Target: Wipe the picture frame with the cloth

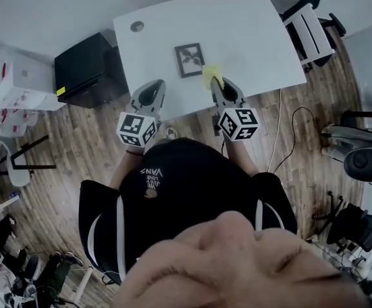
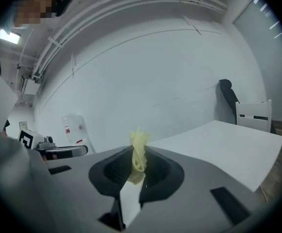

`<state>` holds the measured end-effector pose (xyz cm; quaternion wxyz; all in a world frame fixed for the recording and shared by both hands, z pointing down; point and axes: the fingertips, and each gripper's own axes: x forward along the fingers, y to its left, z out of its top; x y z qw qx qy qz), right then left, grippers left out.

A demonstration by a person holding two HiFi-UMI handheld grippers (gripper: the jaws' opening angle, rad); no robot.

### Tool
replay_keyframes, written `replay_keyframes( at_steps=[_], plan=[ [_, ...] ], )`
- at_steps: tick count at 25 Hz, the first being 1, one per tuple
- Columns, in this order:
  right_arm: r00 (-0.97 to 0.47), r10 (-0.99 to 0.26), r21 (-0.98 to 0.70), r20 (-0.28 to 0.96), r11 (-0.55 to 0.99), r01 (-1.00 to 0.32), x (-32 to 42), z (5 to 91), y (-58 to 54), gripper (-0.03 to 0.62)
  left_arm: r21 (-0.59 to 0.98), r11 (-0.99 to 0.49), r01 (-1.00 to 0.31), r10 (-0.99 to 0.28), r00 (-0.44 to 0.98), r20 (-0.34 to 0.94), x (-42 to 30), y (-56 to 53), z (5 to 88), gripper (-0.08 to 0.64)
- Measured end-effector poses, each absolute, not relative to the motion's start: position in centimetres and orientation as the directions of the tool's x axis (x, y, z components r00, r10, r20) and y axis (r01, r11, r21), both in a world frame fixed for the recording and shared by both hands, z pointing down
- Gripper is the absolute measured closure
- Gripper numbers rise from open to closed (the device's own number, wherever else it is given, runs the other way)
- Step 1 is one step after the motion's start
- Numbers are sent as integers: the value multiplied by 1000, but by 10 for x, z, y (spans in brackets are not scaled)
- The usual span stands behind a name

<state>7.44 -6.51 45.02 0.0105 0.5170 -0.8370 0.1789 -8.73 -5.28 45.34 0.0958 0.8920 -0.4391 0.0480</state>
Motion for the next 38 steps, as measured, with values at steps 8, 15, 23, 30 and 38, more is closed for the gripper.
replay_keyframes(
  at_steps=[8,15,23,30,38],
  plan=[
    [-396,-896,-295,199,331,-896,61,456,-73,541,123,-667,-735,-715,678,170,-97,-66,458,540],
    [-377,-902,-298,209,309,-903,62,461,-83,541,137,-666,-734,-713,679,173,-101,-78,465,538],
    [-415,-882,-299,224,343,-890,63,464,-118,541,150,-623,-768,-747,641,178,-101,-104,465,538],
    [-449,-860,-300,242,373,-878,63,471,-155,541,155,-597,-787,-764,617,189,-94,-133,468,540],
    [-495,-828,-309,263,414,-856,59,482,-185,541,155,-568,-808,-784,589,198,-86,-155,471,540]
  ],
)
